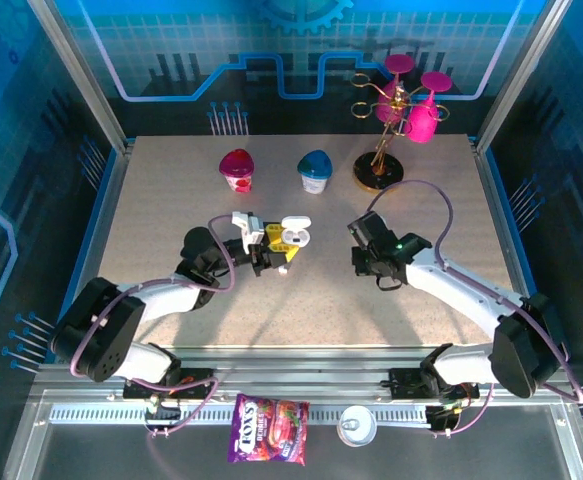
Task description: Insert the wireless bluetooth earbuds into the charging case
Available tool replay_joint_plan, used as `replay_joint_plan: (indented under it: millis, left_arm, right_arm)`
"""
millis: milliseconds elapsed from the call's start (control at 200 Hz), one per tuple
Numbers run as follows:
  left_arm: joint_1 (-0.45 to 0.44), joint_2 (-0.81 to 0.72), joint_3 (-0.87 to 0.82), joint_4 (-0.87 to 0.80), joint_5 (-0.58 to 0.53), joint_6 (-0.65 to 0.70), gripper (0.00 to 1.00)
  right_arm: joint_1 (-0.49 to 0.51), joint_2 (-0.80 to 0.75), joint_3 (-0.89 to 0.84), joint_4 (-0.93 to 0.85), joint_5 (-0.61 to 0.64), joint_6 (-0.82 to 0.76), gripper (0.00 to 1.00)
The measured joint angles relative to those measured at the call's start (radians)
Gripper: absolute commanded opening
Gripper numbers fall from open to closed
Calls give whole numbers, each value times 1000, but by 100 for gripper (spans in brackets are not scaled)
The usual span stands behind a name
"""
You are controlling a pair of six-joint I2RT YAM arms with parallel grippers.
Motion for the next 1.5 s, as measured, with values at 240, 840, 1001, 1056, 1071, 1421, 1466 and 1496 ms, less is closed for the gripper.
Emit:
replay_joint_plan:
  millis: [240, 840, 1001, 1056, 1071, 1421, 1466, 1496]
  left_arm:
    - [-23, 64, 12, 15, -23, 6, 30]
    - [-154, 211, 50, 84, -346, 152, 29]
    - [-194, 211, 59, 75, -412, 198, 29]
    - [-201, 214, 63, 72, -424, 208, 29]
    - [-203, 216, 64, 72, -429, 211, 29]
    - [-237, 241, 89, 50, -468, 236, 29]
    - [-237, 241, 90, 50, -468, 236, 29]
    - [-237, 241, 91, 49, -470, 236, 29]
  right_arm:
    - [45, -30, 18, -36, 103, 35, 19]
    - [195, -171, 133, 60, -5, 64, 19]
    - [205, -153, 151, 119, -48, 52, 19]
    - [206, -142, 159, 132, -62, 44, 19]
    - [206, -139, 161, 136, -66, 45, 19]
    - [206, -83, 174, 211, -137, 37, 19]
    - [206, -80, 174, 214, -137, 37, 18]
    - [206, -80, 174, 216, -136, 37, 18]
